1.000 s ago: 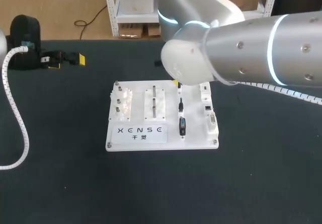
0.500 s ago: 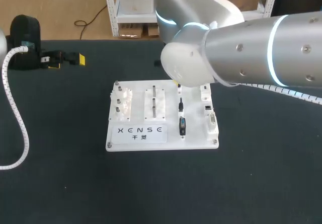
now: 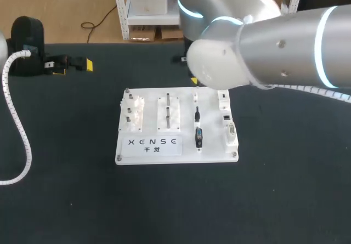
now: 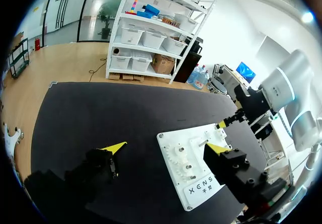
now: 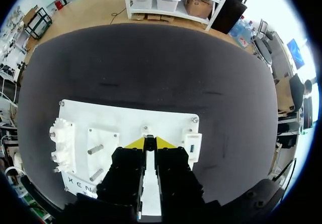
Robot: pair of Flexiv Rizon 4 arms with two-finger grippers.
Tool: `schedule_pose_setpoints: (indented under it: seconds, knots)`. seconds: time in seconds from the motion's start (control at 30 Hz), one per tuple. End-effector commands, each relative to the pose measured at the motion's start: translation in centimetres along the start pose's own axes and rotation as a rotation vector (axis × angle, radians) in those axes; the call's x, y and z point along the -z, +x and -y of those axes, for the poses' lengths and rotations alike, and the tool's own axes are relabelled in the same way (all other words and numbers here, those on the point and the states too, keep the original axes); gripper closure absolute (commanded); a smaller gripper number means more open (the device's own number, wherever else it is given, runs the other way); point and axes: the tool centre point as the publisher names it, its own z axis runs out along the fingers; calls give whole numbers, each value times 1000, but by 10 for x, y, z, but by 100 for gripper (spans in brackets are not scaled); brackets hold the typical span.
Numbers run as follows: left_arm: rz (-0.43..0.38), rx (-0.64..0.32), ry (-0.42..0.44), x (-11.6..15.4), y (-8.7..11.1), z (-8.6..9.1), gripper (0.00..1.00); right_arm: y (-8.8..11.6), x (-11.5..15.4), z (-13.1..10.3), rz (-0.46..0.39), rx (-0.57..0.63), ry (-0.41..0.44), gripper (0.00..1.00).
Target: Insert the USB connector, Ethernet cable, and multi-pin plug into their matching sockets one by one.
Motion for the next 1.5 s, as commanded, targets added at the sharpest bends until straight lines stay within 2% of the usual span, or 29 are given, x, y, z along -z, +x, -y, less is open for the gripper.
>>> schedule_pose_setpoints:
  seconds: [0.03, 0.4, 0.93, 1.5]
  knots:
    - [0, 0, 0, 0, 0, 0, 0, 15, 11, 21, 51, -6, -19, 100]
    - [0, 0, 0, 0, 0, 0, 0, 27, 3, 53, 47, -32, 12, 100]
    - [0, 0, 0, 0, 0, 0, 0, 33, -14, 61, 19, -32, 58, 100]
    - [0, 0, 0, 0, 0, 0, 0, 27, -21, 65, 17, -44, 72, 100]
